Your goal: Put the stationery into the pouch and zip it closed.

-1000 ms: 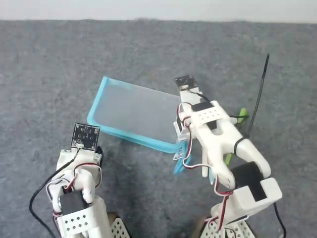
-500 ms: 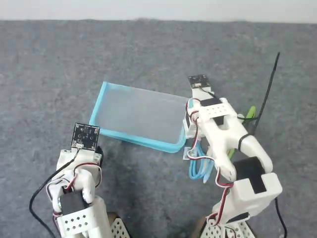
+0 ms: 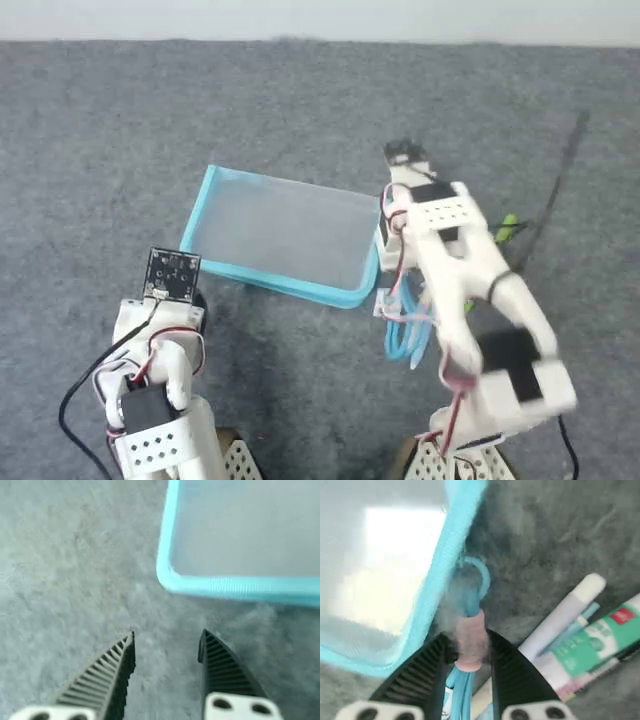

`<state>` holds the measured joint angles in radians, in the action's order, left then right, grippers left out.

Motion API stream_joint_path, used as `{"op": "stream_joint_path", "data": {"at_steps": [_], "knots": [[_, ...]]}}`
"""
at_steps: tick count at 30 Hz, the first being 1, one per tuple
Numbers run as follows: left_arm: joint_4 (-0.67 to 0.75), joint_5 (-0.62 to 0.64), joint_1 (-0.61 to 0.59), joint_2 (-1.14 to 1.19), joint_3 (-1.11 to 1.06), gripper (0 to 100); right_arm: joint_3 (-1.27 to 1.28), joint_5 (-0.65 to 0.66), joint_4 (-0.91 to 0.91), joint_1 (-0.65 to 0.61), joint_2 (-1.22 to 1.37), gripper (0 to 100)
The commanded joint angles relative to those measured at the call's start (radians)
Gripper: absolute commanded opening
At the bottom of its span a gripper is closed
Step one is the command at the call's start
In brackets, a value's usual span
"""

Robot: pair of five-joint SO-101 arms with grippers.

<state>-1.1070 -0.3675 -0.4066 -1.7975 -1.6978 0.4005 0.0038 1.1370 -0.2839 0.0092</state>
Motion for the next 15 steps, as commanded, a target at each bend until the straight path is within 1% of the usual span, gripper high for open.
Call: {"op": "stream_joint_path", "data": {"at_steps": [1,5,10,12,15], "knots": [[0.094,0.011,0.003,-0.021,0.018,20,0.046,0.077,0.013,-0.007,-0.305,0.6],[0.095,0.009,0.003,-0.021,0.036,20,0.163,0.094,0.007,-0.002,-0.552,0.6],[0.06,0.035,0.018,0.009,0.197,21,0.227,0.166,0.042,-0.002,-0.799,0.6],[0.032,0.054,0.044,0.086,0.283,23,0.198,0.192,0.094,-0.002,-0.863,0.6],[0.005,0.098,0.117,0.296,0.421,26,0.127,0.203,0.18,-0.002,-0.881,0.6]]}}
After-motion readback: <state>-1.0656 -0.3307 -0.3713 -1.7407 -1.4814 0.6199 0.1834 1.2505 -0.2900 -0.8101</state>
